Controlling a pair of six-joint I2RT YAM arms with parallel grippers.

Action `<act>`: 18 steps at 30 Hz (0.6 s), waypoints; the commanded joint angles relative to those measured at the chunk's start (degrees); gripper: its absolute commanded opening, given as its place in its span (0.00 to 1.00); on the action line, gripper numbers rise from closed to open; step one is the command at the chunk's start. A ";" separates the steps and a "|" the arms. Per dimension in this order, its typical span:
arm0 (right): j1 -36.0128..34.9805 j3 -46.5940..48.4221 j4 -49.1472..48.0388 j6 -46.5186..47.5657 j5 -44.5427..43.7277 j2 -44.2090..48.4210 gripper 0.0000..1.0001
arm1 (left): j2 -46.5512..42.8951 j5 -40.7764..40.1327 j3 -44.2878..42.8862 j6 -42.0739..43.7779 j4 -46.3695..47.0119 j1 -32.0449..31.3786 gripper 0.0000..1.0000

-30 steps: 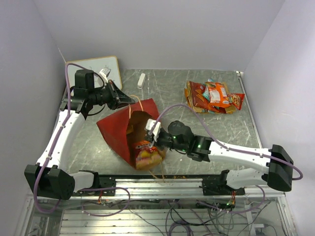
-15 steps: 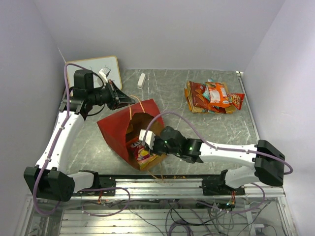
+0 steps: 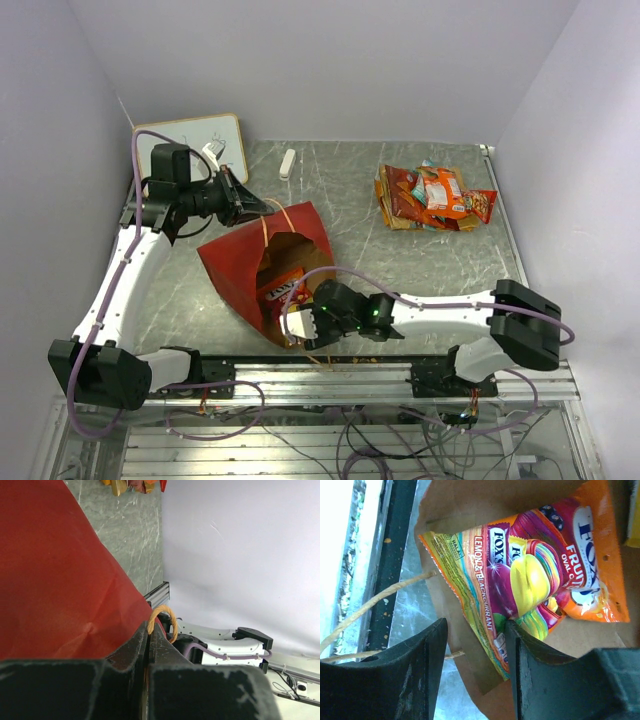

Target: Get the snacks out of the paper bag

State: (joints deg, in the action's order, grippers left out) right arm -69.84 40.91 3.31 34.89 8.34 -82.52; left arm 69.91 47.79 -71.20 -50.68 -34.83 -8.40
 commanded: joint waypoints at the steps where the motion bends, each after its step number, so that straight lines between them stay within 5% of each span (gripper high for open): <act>1: 0.00 0.70 -1.78 4.54 -1.33 -2.88 0.49 | -0.72 -0.24 -0.75 1.21 -1.38 0.05 0.07; 18: 0.01 -1.25 -11.53 2.91 -5.78 -6.29 0.52 | 0.21 -0.91 -2.70 2.68 -4.20 0.05 0.07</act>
State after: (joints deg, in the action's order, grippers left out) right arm -69.84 40.47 -4.47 38.17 3.51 -87.37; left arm 69.97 47.18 -72.16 -48.84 -38.89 -8.43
